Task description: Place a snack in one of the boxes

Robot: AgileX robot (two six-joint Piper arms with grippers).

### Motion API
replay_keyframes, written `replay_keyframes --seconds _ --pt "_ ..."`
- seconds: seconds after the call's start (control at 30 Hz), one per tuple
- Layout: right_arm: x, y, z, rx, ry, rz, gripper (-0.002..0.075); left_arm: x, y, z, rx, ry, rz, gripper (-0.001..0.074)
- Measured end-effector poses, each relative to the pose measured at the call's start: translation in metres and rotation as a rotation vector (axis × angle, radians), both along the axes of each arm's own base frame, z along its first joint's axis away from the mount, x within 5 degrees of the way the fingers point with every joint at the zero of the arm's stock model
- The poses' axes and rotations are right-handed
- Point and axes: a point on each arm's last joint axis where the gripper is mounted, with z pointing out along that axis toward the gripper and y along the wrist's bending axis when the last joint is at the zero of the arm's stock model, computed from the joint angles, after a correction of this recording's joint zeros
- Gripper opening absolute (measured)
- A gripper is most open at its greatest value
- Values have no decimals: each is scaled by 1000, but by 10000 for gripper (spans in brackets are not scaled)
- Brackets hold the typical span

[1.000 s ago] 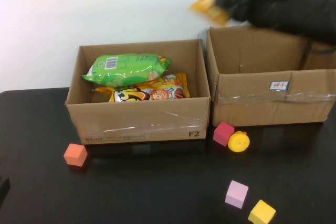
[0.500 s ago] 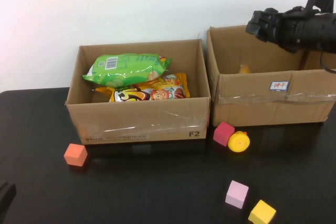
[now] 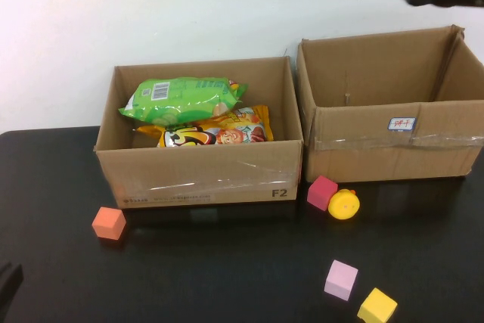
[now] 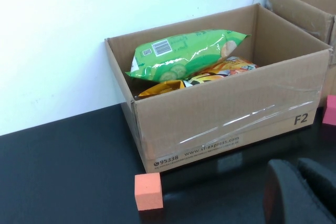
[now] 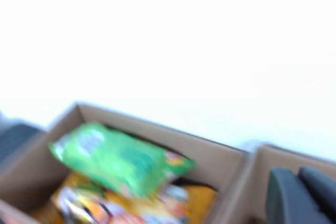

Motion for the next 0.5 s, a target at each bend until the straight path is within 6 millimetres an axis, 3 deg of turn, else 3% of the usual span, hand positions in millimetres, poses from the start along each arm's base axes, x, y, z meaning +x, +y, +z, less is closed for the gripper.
replay_keyframes --seconds 0.23,0.5 --pt "-48 -24 38 -429 -101 35 9 0 0 0 0 0 0 8" --pt "-98 -69 57 -580 119 -271 8 0 0 0 -2 1 1 8"
